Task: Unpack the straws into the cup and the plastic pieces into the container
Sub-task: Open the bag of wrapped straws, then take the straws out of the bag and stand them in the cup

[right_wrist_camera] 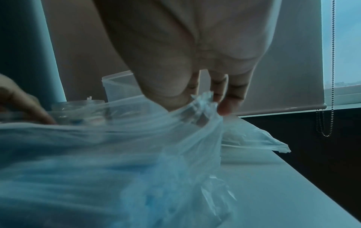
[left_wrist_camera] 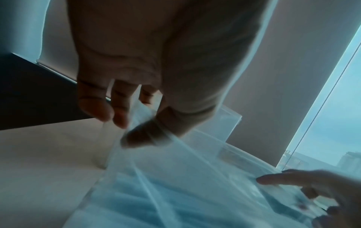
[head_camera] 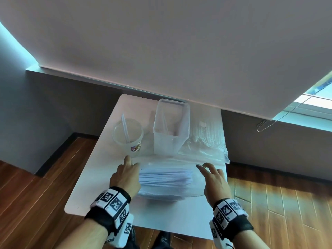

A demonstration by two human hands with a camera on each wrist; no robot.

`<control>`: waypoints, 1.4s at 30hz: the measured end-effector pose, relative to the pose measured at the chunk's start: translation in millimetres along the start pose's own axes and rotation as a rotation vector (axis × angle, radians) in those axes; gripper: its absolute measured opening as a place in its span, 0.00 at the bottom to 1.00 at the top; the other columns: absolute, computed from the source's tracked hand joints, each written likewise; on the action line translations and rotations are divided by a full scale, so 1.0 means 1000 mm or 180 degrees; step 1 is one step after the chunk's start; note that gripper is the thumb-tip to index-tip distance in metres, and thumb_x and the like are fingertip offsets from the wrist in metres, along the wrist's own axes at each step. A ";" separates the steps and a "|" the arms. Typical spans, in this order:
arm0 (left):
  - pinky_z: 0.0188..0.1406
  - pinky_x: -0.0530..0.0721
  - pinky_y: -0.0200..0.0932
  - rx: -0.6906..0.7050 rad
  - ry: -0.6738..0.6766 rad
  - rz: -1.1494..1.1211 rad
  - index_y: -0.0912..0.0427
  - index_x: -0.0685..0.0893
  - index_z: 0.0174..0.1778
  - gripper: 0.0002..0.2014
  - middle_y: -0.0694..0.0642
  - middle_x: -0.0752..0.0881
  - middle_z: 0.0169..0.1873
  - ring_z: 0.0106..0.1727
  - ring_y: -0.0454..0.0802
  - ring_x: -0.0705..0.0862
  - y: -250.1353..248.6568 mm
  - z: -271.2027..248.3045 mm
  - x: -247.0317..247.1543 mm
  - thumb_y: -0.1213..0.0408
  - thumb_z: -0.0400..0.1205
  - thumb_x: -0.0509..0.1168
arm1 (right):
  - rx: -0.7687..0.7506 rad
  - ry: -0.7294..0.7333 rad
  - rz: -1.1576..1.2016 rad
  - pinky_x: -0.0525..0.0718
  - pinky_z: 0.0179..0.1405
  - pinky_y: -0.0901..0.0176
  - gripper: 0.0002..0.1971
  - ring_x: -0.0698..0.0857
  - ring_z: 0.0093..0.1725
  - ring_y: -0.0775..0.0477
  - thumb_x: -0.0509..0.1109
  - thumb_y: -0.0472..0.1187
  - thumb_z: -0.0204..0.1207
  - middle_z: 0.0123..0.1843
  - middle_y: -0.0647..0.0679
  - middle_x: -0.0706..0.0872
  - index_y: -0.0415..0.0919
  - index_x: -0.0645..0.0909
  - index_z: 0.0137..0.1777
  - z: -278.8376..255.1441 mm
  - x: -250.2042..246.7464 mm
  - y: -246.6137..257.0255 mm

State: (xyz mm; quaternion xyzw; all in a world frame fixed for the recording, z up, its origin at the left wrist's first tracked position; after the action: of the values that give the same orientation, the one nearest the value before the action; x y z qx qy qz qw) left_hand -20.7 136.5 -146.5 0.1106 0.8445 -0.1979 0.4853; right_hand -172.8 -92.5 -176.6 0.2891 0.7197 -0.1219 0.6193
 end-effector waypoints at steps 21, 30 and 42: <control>0.47 0.75 0.34 0.0674 -0.0192 -0.0817 0.50 0.81 0.63 0.23 0.49 0.72 0.56 0.50 0.48 0.78 0.003 0.002 0.014 0.79 0.78 0.60 | -0.0034 0.0058 0.0211 0.82 0.48 0.57 0.43 0.70 0.59 0.45 0.60 0.21 0.70 0.76 0.54 0.67 0.55 0.60 0.83 -0.026 -0.003 0.010; 0.55 0.86 0.49 0.0508 -0.0418 -0.0234 0.53 0.63 0.77 0.39 0.55 0.58 0.64 0.58 0.54 0.73 0.007 0.009 0.006 0.79 0.72 0.69 | -0.0094 -0.0306 0.0108 0.82 0.37 0.58 0.42 0.69 0.54 0.45 0.63 0.17 0.60 0.70 0.49 0.69 0.49 0.73 0.74 -0.022 -0.019 0.001; 0.57 0.82 0.43 0.0446 -0.0174 -0.1244 0.51 0.61 0.81 0.40 0.51 0.63 0.69 0.58 0.56 0.83 0.001 0.019 0.025 0.80 0.75 0.65 | 0.0103 0.0269 0.0016 0.85 0.39 0.59 0.43 0.65 0.60 0.47 0.62 0.24 0.68 0.74 0.52 0.59 0.54 0.57 0.82 -0.015 -0.004 0.014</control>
State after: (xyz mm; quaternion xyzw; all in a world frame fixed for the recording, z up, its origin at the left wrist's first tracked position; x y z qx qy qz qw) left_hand -18.5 128.9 -177.1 -0.0273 0.8205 -0.3494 0.4515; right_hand -176.9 -74.9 -167.6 0.3057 0.7424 -0.1197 0.5840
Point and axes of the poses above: each hand's wrist, its own z-axis towards the middle knuckle, its own x-axis out of the palm, y = z × x, the point moved 1 cm from there along z, towards the middle knuckle
